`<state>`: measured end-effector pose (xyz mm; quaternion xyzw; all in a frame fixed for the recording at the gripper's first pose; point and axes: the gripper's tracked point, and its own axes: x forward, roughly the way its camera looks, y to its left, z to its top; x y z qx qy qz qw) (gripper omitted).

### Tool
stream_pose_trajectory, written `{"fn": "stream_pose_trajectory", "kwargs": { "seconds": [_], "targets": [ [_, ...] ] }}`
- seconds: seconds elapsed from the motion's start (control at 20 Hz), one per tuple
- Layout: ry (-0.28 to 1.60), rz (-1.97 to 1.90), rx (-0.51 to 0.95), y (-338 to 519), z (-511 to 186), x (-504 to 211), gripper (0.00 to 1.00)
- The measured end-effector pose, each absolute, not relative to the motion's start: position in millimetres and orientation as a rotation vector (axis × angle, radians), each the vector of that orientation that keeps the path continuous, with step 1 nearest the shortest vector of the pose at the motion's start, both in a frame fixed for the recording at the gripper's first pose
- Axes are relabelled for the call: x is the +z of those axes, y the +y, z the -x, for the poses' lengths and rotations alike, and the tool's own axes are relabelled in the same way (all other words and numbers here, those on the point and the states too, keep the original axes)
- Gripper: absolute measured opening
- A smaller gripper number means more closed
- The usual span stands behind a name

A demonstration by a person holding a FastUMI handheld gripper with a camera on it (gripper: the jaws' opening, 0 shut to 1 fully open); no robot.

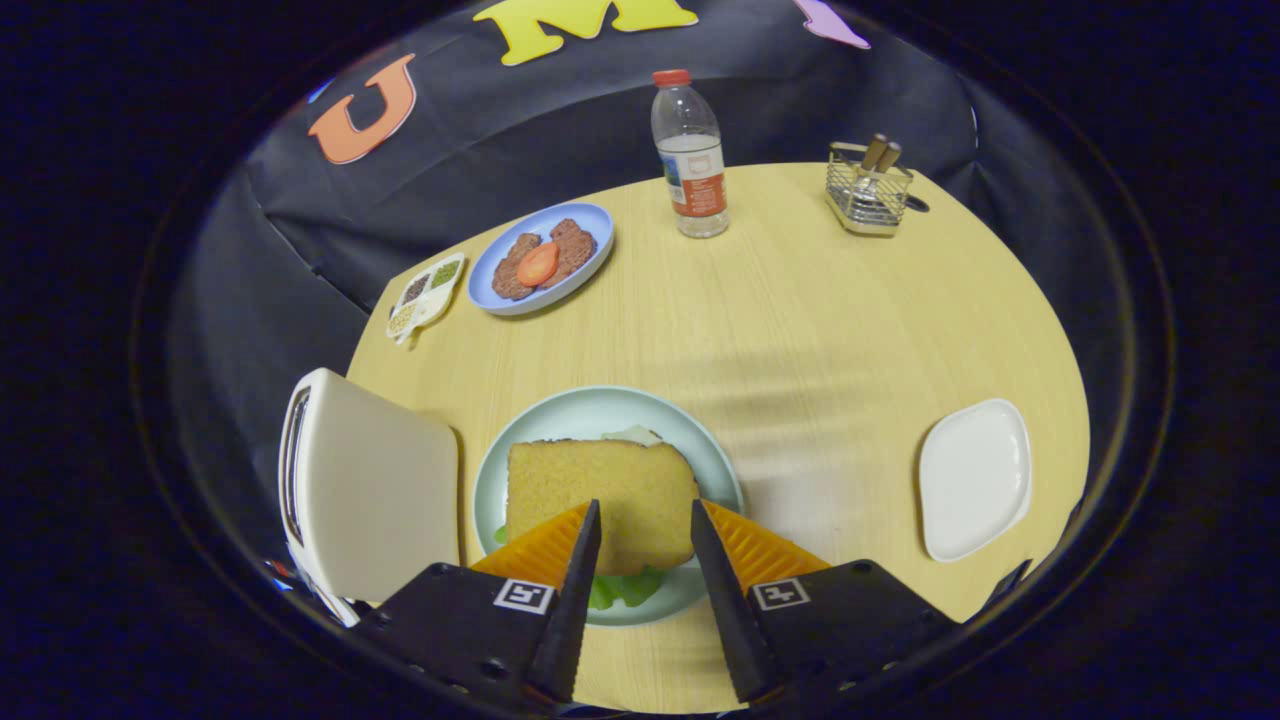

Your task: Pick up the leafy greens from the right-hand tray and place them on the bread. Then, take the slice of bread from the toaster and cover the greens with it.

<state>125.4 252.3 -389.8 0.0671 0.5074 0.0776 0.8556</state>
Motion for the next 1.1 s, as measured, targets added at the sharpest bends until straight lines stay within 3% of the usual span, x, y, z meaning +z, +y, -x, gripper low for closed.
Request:
{"fn": "stream_pose_trajectory", "kwargs": {
  "seconds": [0.15, 0.35, 0.7, 1.1],
  "targets": [
    [0.992, -0.111, 0.178, 244, -117, -358, 0.61],
    [0.84, -0.056, 0.208, 231, -110, -293, 0.78],
    [0.525, -0.066, 0.17, 192, -79, -162, 0.94],
    [0.173, -0.01, 0.171, 161, -10, -25, 0.96]
  ]
}}
